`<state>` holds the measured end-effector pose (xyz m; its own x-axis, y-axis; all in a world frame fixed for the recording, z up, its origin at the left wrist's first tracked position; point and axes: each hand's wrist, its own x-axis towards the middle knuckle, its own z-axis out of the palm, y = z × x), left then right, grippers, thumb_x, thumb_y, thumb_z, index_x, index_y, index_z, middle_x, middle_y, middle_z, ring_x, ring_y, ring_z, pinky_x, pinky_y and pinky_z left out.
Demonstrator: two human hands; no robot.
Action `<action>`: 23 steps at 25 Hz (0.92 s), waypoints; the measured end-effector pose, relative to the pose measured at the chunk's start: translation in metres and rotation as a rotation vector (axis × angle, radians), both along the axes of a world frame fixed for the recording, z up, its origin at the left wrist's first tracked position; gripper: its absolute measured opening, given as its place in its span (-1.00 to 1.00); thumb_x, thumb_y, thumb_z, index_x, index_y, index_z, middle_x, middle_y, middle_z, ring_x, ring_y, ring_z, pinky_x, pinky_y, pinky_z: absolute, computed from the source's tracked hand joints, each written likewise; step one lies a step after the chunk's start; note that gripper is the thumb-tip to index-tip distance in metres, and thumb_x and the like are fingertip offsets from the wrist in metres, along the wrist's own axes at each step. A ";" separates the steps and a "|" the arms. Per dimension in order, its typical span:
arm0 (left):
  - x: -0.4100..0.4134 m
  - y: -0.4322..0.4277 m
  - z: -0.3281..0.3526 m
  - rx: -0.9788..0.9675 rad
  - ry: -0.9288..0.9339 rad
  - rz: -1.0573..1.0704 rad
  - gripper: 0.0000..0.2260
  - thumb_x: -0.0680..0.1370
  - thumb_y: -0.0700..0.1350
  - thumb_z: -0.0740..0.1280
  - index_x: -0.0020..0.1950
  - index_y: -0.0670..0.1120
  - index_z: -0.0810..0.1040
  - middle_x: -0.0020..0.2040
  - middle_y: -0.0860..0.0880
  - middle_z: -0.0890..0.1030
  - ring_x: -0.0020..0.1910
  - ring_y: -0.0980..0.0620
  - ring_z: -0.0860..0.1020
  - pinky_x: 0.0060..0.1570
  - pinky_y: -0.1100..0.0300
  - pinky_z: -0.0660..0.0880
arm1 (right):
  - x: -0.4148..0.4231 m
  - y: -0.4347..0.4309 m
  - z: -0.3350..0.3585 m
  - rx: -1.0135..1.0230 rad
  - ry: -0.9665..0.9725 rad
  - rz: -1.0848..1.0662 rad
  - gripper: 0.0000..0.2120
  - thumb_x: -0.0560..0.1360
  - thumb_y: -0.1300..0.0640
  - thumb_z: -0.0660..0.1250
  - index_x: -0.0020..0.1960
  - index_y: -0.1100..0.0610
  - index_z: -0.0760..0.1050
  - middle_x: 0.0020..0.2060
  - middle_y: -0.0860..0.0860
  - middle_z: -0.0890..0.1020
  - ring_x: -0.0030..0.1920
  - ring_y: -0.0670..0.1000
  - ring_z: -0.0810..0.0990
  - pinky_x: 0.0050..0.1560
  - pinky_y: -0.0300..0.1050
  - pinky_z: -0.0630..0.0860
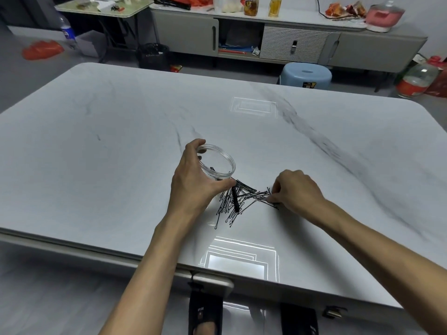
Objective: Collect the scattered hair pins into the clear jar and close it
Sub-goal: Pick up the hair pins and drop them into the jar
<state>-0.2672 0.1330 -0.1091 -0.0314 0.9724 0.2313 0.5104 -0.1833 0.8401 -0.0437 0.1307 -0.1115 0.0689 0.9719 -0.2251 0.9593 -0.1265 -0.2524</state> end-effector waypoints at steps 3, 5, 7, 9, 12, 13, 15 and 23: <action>0.001 -0.001 -0.001 -0.001 0.010 -0.004 -0.14 0.17 0.06 0.63 0.38 0.08 0.29 0.24 0.15 0.47 0.14 0.13 0.47 0.10 0.21 0.41 | -0.002 -0.004 -0.008 0.086 -0.072 0.031 -0.90 0.32 0.23 0.35 -0.34 0.08 0.53 -0.35 0.05 0.57 -0.29 0.19 0.50 -0.39 -0.19 0.27; 0.001 -0.001 -0.001 -0.003 0.009 -0.005 -0.14 0.18 0.05 0.63 0.38 0.08 0.29 0.23 0.16 0.46 0.15 0.13 0.47 0.10 0.20 0.41 | -0.001 -0.006 -0.011 0.058 -0.143 0.086 -0.89 0.37 0.26 0.27 -0.28 0.09 0.47 -0.28 0.09 0.55 -0.27 0.18 0.43 -0.33 -0.16 0.29; 0.002 0.000 -0.001 -0.001 0.009 -0.005 -0.14 0.18 0.05 0.63 0.38 0.09 0.29 0.23 0.16 0.46 0.15 0.13 0.47 0.11 0.20 0.42 | 0.001 -0.009 -0.015 0.016 -0.152 0.139 -0.90 0.43 0.27 0.21 -0.20 0.10 0.42 -0.17 0.12 0.56 -0.22 0.16 0.40 -0.24 -0.11 0.34; 0.002 0.000 -0.001 0.003 0.011 -0.006 -0.14 0.18 0.05 0.63 0.38 0.09 0.29 0.23 0.15 0.47 0.15 0.13 0.47 0.11 0.20 0.42 | 0.007 -0.012 -0.014 0.036 -0.125 0.151 -0.88 0.44 0.29 0.17 -0.11 0.10 0.41 -0.10 0.10 0.58 -0.18 0.16 0.44 -0.21 -0.07 0.37; 0.003 0.000 -0.001 0.004 0.014 -0.012 -0.14 0.18 0.05 0.63 0.38 0.09 0.29 0.23 0.15 0.47 0.14 0.13 0.47 0.10 0.22 0.41 | 0.013 -0.010 0.000 0.177 -0.043 0.153 -0.82 0.40 0.34 0.16 -0.09 0.11 0.40 -0.17 0.11 0.59 -0.20 0.19 0.52 -0.24 -0.01 0.43; 0.003 0.000 -0.001 0.004 0.015 -0.013 -0.14 0.17 0.06 0.63 0.38 0.09 0.29 0.23 0.15 0.47 0.14 0.13 0.47 0.09 0.22 0.41 | 0.012 -0.008 0.007 0.230 0.051 0.152 -0.80 0.39 0.36 0.18 -0.12 0.09 0.42 -0.21 0.07 0.60 -0.22 0.16 0.53 -0.24 -0.01 0.46; 0.004 -0.001 -0.001 0.004 0.020 -0.016 -0.13 0.17 0.06 0.63 0.38 0.08 0.29 0.22 0.15 0.47 0.14 0.14 0.47 0.09 0.24 0.40 | 0.004 0.001 0.027 0.331 0.281 0.173 -0.82 0.44 0.33 0.28 -0.14 0.06 0.50 -0.30 -0.07 0.61 -0.25 0.02 0.56 -0.20 -0.05 0.50; 0.005 0.000 -0.002 -0.007 0.023 -0.051 -0.12 0.17 0.04 0.64 0.39 0.09 0.28 0.25 0.15 0.48 0.17 0.14 0.46 0.10 0.25 0.40 | -0.052 0.032 0.062 0.359 0.376 0.513 -0.91 0.45 0.23 0.43 -0.05 0.09 0.64 -0.28 -0.12 0.61 -0.32 -0.19 0.52 -0.23 -0.45 0.39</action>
<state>-0.2621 0.1328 -0.1109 0.0232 0.9742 0.2244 0.5195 -0.2035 0.8299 -0.0957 0.1624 -0.0490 -0.4346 0.8794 0.1946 0.7159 0.4684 -0.5178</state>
